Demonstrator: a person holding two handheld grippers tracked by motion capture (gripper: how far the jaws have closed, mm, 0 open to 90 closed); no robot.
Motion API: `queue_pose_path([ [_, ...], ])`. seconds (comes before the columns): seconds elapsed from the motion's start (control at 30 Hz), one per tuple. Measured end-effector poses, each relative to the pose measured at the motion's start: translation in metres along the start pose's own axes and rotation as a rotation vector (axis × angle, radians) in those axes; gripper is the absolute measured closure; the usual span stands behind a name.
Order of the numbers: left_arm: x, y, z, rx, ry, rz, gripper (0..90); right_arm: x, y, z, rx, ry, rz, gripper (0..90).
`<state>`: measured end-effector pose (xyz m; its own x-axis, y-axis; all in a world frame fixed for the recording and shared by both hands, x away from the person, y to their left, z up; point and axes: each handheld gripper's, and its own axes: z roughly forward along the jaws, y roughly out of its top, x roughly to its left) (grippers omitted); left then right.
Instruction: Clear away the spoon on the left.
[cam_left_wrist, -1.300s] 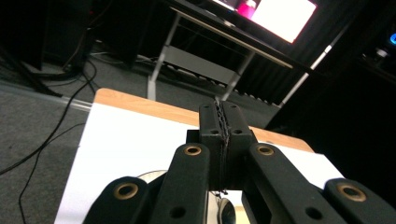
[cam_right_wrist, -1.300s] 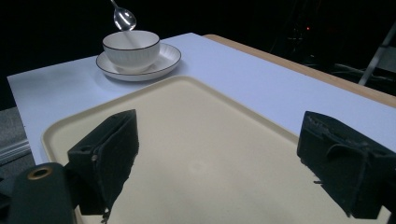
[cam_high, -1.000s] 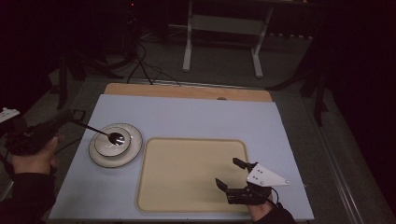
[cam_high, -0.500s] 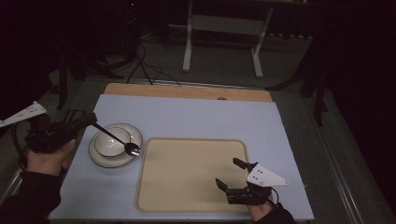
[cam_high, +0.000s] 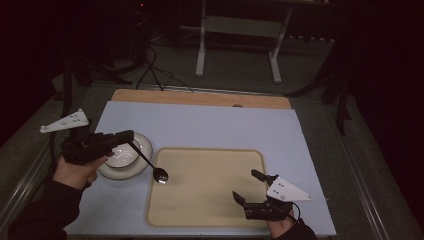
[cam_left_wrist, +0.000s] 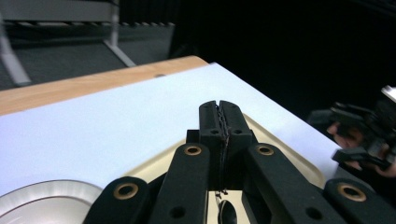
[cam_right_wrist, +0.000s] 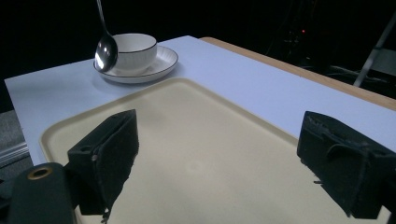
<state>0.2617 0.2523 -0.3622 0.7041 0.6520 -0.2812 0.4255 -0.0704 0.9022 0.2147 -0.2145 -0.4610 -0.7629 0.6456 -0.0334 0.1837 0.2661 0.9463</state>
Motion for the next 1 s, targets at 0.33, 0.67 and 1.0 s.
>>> queue_pose_path([
  [0.33,-0.011,0.002,0.033,0.092,-0.103,0.063,90.0,0.0,-0.002,-0.004,-0.001,-0.009,0.007,12.9],
  [0.67,-0.013,-0.002,0.062,0.166,-0.196,0.071,89.9,0.0,-0.005,-0.013,-0.001,-0.031,0.017,12.9],
  [1.0,-0.024,-0.004,0.094,0.265,-0.293,0.14,89.8,0.0,-0.008,-0.019,0.005,-0.048,0.025,12.9],
])
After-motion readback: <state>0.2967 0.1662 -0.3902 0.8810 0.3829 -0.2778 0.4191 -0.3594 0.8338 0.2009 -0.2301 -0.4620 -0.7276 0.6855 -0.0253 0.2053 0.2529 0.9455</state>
